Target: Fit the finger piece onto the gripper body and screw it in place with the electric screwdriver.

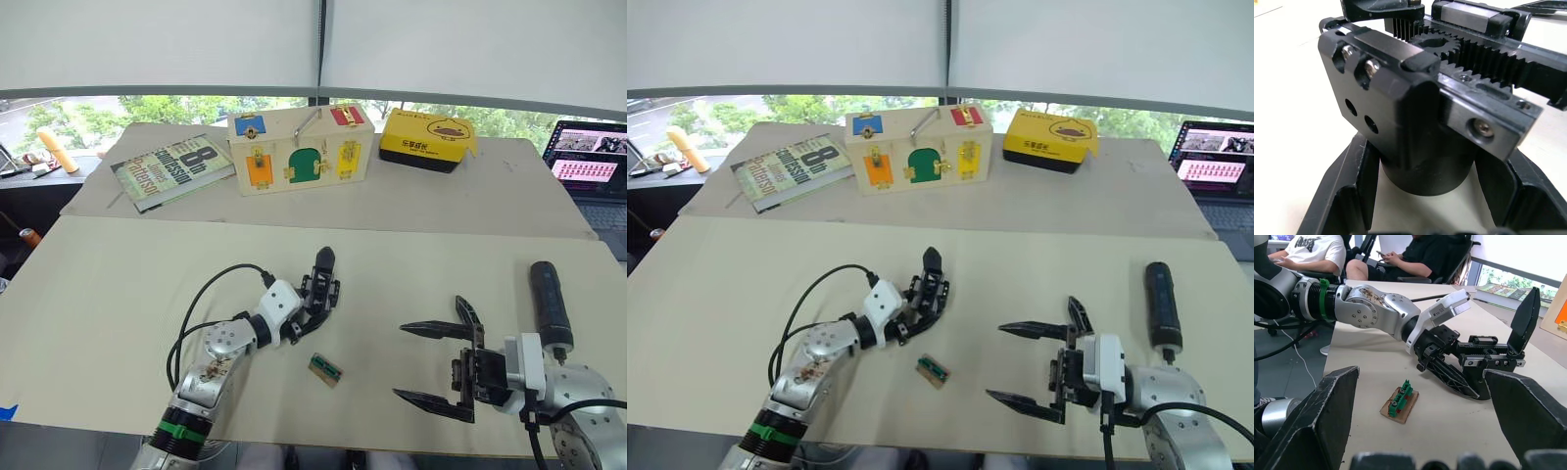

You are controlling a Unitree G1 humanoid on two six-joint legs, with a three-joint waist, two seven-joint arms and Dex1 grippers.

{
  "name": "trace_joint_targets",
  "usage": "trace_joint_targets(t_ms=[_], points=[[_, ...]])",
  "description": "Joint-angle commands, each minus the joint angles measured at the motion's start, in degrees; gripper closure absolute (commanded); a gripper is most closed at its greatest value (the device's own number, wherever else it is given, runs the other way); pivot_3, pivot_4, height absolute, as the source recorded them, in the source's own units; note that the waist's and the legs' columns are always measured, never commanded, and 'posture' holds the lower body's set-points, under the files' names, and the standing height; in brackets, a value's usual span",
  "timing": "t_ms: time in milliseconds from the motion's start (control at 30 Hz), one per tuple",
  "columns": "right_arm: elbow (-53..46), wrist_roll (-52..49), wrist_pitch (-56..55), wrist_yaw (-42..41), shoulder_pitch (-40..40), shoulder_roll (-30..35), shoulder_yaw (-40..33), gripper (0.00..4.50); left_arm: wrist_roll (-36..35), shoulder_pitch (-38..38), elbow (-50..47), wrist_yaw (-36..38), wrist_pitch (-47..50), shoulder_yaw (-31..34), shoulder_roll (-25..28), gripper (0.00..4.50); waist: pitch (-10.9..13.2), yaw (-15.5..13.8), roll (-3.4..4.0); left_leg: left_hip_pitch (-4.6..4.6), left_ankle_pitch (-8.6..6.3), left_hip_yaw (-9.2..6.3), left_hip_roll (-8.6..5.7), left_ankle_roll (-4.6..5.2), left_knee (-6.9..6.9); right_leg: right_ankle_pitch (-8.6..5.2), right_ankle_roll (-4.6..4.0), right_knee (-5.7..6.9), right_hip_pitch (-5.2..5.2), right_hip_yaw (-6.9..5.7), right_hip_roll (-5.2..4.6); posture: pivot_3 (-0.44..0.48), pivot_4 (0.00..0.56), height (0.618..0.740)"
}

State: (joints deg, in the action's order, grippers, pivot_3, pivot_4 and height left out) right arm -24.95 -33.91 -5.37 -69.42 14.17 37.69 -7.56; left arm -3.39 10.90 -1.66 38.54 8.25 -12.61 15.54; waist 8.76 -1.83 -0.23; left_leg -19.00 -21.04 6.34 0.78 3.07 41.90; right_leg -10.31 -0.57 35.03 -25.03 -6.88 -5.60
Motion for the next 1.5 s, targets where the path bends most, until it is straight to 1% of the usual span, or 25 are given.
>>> trace_joint_targets(t_ms=[33,233,300,333,367,400,500,600,667,767,833,900,967,1033,1100,1167,1233,1367,1400,1500], points=[[-2.2,-0.5,0.0,0.8,-0.6,0.6,-0.9,0.0,0.3,0.4,-1.0,-0.9,0.0,-0.8,-0.4,2.17,0.0,-0.2,0.0,0.0,0.0,0.0,0.0,0.0,0.0,0.0,0.0,0.0,0.0,0.0,0.0,0.0,0.15,0.74],[-2.7,-0.6,0.3,1.6,-0.5,0.8,-0.8,0.0,-1.4,0.4,-1.1,-0.2,3.7,0.0,0.2,2.17,0.0,-0.3,0.01,0.02,0.0,0.0,0.0,0.0,0.0,0.0,0.0,0.0,0.01,0.0,-0.01,0.0,0.15,0.74],[-2.9,-0.7,0.5,1.9,-0.4,0.8,-0.9,0.0,-2.0,0.4,-0.8,0.1,4.1,0.6,0.6,1.13,0.0,-0.3,0.01,0.04,0.0,0.0,0.0,0.0,0.0,0.0,0.0,0.01,0.02,0.01,-0.01,0.0,0.15,0.74],[-3.0,-0.8,0.5,2.0,-0.3,0.9,-0.9,0.0,-2.1,0.5,-0.7,0.1,4.1,0.7,0.8,0.77,0.0,-0.3,0.01,0.04,0.0,0.0,0.01,0.0,0.0,0.0,0.0,0.0,0.03,0.01,-0.01,0.0,0.15,0.74],[-3.2,-0.9,0.7,2.1,-0.1,0.9,-1.1,0.0,-2.2,0.4,-0.8,0.2,4.1,0.8,1.0,0.27,0.0,-0.3,0.02,0.05,0.0,0.0,0.01,0.0,0.0,0.0,0.0,0.01,0.03,0.01,-0.01,0.0,0.15,0.74],[-3.5,-1.0,0.8,2.3,0.1,1.0,-1.3,0.0,-2.5,0.2,-1.1,0.4,4.3,1.0,1.2,0.08,0.0,-0.3,0.02,0.06,0.0,0.0,0.01,0.0,0.0,0.0,0.0,0.01,0.03,0.01,0.0,0.0,0.15,0.74],[-4.1,-1.6,1.1,2.9,1.0,1.2,-2.4,0.0,-4.0,-1.1,-2.9,1.7,4.4,2.1,2.8,0.08,0.0,-0.1,0.02,0.06,0.0,0.0,0.03,0.0,-0.01,0.0,-0.01,0.02,0.02,0.02,0.0,0.0,0.15,0.74],[-4.7,-2.2,1.4,3.9,2.2,1.5,-4.4,0.0,-5.8,-3.3,-4.2,3.7,3.4,4.0,5.8,0.08,0.0,0.3,0.03,0.07,0.0,0.0,0.05,0.0,-0.02,-0.01,-0.02,0.03,0.0,0.02,0.0,0.0,0.15,0.74],[-5.4,-2.4,2.0,5.3,4.0,1.6,-6.5,0.0,-8.1,-5.8,-4.4,7.2,1.3,6.1,8.7,0.08,0.0,0.5,0.04,0.09,0.0,0.0,0.07,0.0,-0.03,-0.01,-0.03,0.03,0.0,0.03,-0.02,0.0,0.15,0.74],[-6.5,-2.8,3.5,7.2,6.0,1.6,-8.5,0.0,-11.1,-7.6,-4.3,9.8,-0.2,8.6,10.8,0.08,0.0,0.6,0.06,0.11,0.0,0.0,0.08,-0.01,-0.04,-0.03,-0.04,0.04,-0.01,0.02,-0.13,0.0,0.15,0.74],[-8.0,-3.0,4.8,10.4,8.5,0.8,-11.2,0.0,-15.0,-9.5,-3.6,15.3,-1.3,11.5,13.8,0.08,0.0,0.6,0.06,0.09,-0.01,0.0,0.08,-0.01,-0.04,-0.03,-0.04,0.06,-0.03,-0.01,-0.47,0.0,0.15,0.74],[-9.5,-2.6,5.9,13.7,11.8,-0.3,-14.1,0.0,-19.5,-10.7,-3.2,22.9,-2.8,14.5,17.9,0.08,0.0,0.6,0.06,0.07,-0.01,0.0,0.08,-0.01,-0.04,-0.04,-0.05,0.07,-0.07,-0.03,-0.49,0.0,0.15,0.74],[-11.0,0.0,9.2,18.9,15.5,-1.1,-16.6,0.0,-25.0,-10.1,-4.1,26.8,0.0,17.6,20.5,0.08,0.0,0.4,0.07,-0.03,-0.01,-0.01,0.08,-0.02,-0.04,-0.08,-0.08,0.11,-0.16,-0.1,-0.48,0.0,0.15,0.74],[-12.4,1.4,13.3,24.1,18.4,-1.7,-18.4,0.0,-29.7,-9.9,-5.9,30.0,4.6,19.3,23.2,0.08,0.0,0.2,0.08,-0.07,-0.01,-0.03,0.06,-0.02,-0.03,-0.08,-0.07,0.09,-0.16,-0.14,-0.49,0.0,0.15,0.74],[-13.7,1.1,13.9,26.0,21.1,-3.5,-19.7,0.0,-33.2,-10.3,-8.6,33.4,7.9,20.6,26.5,0.08,0.0,0.2,0.08,-0.09,-0.01,-0.01,0.03,-0.02,-0.03,-0.09,-0.04,0.06,-0.16,-0.12,-0.53,0.0,0.15,0.74],[-14.4,2.7,16.7,29.6,24.2,-5.0,-21.0,0.0,-37.6,-9.9,-11.6,34.2,12.2,22.4,28.9,0.08,0.0,0.3,0.09,-0.1,-0.01,-0.01,0.02,-0.03,-0.04,-0.13,0.01,0.07,-0.16,-0.11,-0.43,0.0,0.15,0.74],[-13.6,3.5,16.9,31.2,26.4,-6.7,-21.8,0.0,-41.0,-8.8,-14.1,34.4,15.2,24.1,30.7,0.08,0.0,0.4,0.11,-0.07,-0.02,-0.01,0.03,-0.05,-0.06,-0.19,0.04,0.1,-0.15,-0.04,-0.22,0.0,0.15,0.74],[-11.9,4.1,15.9,30.7,27.7,-8.2,-22.1,0.0,-43.0,-6.3,-16.0,34.8,16.9,26.2,32.6,0.08,0.0,0.8,0.14,0.0,-0.02,0.04,0.03,-0.08,-0.07,-0.27,0.14,0.09,-0.11,0.14,-0.02,0.0,0.15,0.74],[-11.5,4.5,17.4,31.5,27.5,-7.8,-22.2,0.0,-43.9,-5.8,-16.6,35.3,17.4,26.8,33.2,0.08,0.0,1.0,0.15,0.01,0.0,0.09,0.03,-0.11,-0.07,-0.43,0.41,0.08,-0.11,0.18,0.06,0.0,0.15,0.74],[-10.8,2.7,25.0,33.8,25.0,-4.3,-23.6,0.0,-44.9,-5.9,-18.5,36.0,18.5,27.2,34.1,0.08,0.0,1.5,0.15,0.15,-0.01,0.2,0.04,-0.2,-0.16,-0.47,0.4,0.11,-0.11,0.4,0.21,0.0,0.15,0.74]])
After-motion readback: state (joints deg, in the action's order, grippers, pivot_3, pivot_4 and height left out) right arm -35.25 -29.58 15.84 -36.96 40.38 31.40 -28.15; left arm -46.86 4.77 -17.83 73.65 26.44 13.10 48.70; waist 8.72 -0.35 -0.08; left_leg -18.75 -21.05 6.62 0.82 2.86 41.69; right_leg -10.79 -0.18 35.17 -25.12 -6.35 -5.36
